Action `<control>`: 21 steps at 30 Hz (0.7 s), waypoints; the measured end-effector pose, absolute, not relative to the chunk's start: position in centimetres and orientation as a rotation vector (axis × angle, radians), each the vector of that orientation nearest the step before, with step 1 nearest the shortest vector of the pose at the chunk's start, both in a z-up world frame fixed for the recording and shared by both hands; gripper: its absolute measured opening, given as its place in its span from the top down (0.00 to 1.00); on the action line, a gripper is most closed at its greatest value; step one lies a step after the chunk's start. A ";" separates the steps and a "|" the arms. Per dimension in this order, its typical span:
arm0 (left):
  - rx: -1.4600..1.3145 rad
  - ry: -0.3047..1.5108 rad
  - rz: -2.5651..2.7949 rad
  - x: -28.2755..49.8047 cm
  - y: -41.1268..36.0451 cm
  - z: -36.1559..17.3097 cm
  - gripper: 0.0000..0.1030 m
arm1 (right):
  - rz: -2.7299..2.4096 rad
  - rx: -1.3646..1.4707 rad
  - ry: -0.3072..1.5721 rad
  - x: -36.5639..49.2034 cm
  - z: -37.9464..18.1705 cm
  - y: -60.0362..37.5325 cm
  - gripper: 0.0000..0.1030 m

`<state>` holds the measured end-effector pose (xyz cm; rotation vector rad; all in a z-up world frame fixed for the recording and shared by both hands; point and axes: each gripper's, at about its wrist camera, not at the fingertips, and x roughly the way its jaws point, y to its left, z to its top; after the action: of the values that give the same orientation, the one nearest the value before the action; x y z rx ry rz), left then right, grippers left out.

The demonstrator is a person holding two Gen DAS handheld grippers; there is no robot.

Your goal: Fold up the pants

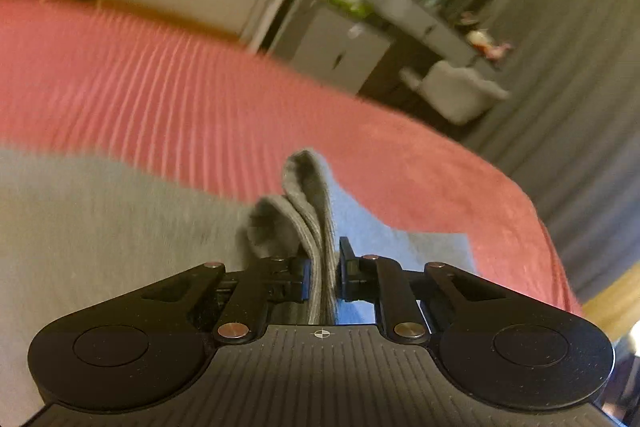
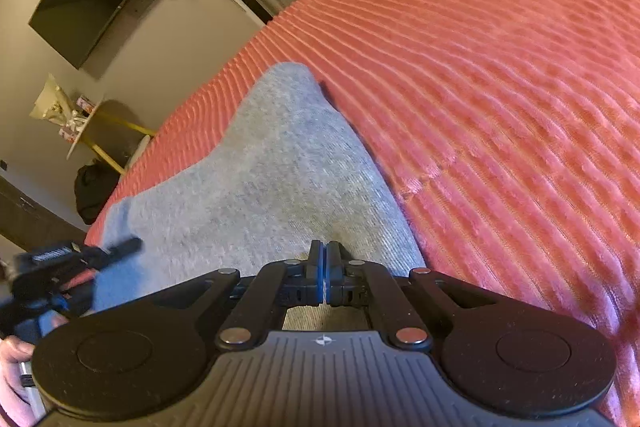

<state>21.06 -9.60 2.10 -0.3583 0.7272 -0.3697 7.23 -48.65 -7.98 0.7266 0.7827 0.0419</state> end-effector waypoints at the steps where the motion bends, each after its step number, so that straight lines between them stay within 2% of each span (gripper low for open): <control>1: -0.324 0.721 -0.358 20.6 -9.7 2.2 0.85 | 0.044 0.725 0.783 7.3 -8.0 -48.6 0.98; 5: -0.127 0.836 -0.176 20.9 -10.7 -0.4 0.77 | 0.040 0.695 0.812 7.7 -8.3 -48.1 0.98; 11: -0.395 0.892 -0.196 18.0 -8.0 0.3 0.52 | 0.038 0.691 0.813 7.8 -8.3 -47.9 0.98; 18: -0.468 1.029 -0.206 14.7 -7.3 -2.1 0.46 | 0.039 0.696 0.815 7.8 -8.2 -48.0 0.98; 21: -0.413 1.032 -0.190 15.3 -8.2 -2.3 0.48 | 0.032 0.690 0.811 7.2 -7.8 -47.9 0.97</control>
<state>15.28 -8.21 -2.25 -0.4131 1.0321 -0.1900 7.24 -47.89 -7.82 0.6898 0.8113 0.0321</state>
